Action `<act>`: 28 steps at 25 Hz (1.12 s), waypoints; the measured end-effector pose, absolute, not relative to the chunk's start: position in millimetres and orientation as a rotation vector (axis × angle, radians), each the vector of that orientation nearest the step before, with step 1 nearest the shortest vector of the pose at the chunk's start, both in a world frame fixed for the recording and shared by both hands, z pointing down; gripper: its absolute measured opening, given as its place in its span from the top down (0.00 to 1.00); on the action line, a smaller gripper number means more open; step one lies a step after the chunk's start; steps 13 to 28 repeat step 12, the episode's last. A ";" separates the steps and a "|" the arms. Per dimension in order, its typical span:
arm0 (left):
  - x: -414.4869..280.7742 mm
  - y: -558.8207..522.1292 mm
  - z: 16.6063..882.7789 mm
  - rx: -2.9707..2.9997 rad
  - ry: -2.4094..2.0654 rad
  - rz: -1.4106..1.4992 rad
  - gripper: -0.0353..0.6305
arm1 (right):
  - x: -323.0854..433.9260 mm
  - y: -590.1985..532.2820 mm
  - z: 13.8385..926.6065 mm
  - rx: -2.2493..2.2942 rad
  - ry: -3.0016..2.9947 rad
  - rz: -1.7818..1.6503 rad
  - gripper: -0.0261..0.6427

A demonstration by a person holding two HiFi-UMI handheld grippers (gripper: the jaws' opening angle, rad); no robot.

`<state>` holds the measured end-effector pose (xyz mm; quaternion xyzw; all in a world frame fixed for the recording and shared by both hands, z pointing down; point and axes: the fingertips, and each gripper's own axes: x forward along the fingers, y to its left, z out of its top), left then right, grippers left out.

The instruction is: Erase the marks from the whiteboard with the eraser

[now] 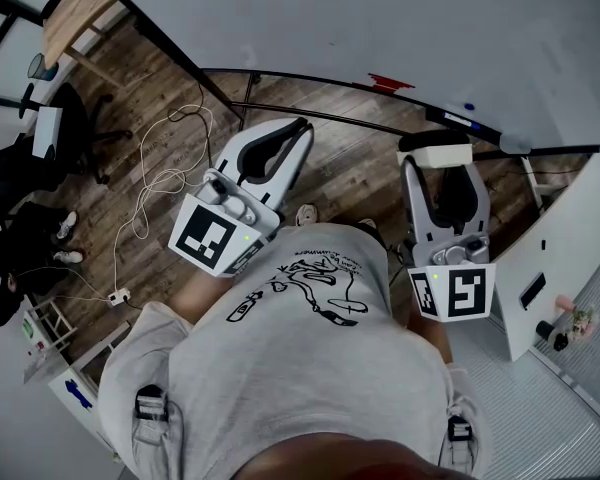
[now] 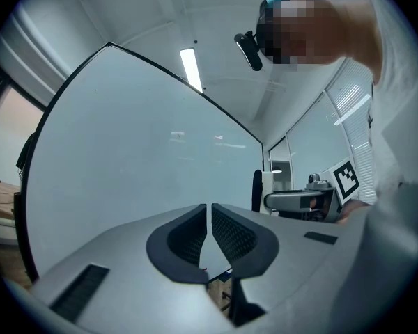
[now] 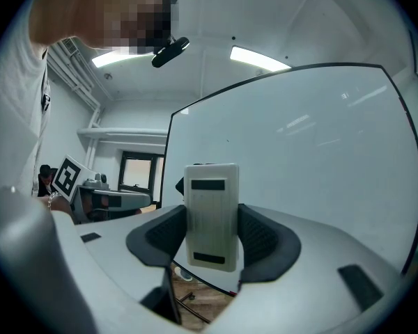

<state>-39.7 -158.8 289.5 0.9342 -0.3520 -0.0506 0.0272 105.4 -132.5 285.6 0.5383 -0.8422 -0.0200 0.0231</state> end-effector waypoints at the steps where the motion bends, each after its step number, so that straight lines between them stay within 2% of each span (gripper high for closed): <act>1: -39.4 -158.8 291.0 2.883 -1.088 -0.154 0.89 | 106.3 -132.0 286.4 1.669 -2.610 -0.058 0.61; 28: -38.5 -164.0 295.7 2.872 -1.088 -0.164 0.89 | 108.6 -136.4 290.8 1.680 -2.597 -0.052 0.61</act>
